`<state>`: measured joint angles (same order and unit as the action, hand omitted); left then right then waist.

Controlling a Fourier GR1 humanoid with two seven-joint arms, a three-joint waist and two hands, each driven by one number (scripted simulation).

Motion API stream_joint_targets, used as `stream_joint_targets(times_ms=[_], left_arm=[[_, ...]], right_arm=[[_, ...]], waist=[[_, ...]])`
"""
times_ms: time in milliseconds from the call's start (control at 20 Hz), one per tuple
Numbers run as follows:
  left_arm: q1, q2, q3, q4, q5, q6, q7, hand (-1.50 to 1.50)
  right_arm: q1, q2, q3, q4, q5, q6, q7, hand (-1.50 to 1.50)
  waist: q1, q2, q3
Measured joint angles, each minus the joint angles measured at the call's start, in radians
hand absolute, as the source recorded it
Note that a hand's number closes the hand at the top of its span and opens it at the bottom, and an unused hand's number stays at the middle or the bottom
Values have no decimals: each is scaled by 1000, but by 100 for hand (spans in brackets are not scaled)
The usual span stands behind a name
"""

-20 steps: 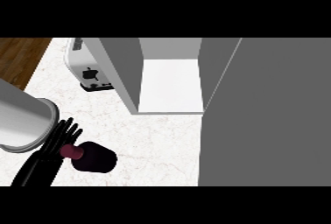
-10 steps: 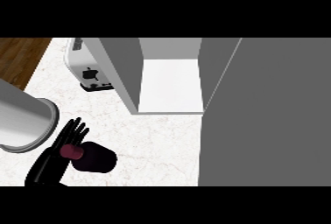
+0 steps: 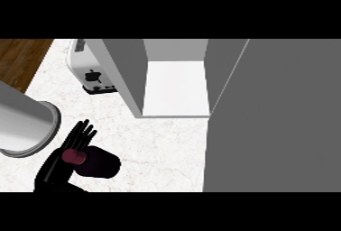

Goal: Pick up the wine, place it into the cabinet and close the cabinet

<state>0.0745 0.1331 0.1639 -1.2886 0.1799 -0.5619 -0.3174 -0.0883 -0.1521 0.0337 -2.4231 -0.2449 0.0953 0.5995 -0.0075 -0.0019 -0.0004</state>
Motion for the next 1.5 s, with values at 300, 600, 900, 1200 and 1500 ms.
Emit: stream_joint_targets(times_ms=[300, 600, 900, 1200, 1500], left_arm=[[-17, -1, -7, 90, -42, -4, -73, -150], [-38, 3, -12, 176, -66, -23, -132, -150], [-80, -21, -21, 259, -84, -6, -179, -150], [-85, -31, -36, 262, -48, -50, -157, 150], [-115, -14, -79, 286, -99, -45, -209, 150]], right_arm=[[-9, -6, -22, 4, 1, 14, 0, -150], [-18, 2, -22, 4, 3, 10, 4, -150], [-13, 5, -16, 3, 9, 13, 0, -150], [-18, 2, -21, 0, 10, 15, 15, -150], [-15, 0, -43, 3, 8, 23, 14, -150]], waist=[[1, 0, 0], [1, 0, 0], [1, 1, 0], [1, -1, 1], [-1, -1, 1]])
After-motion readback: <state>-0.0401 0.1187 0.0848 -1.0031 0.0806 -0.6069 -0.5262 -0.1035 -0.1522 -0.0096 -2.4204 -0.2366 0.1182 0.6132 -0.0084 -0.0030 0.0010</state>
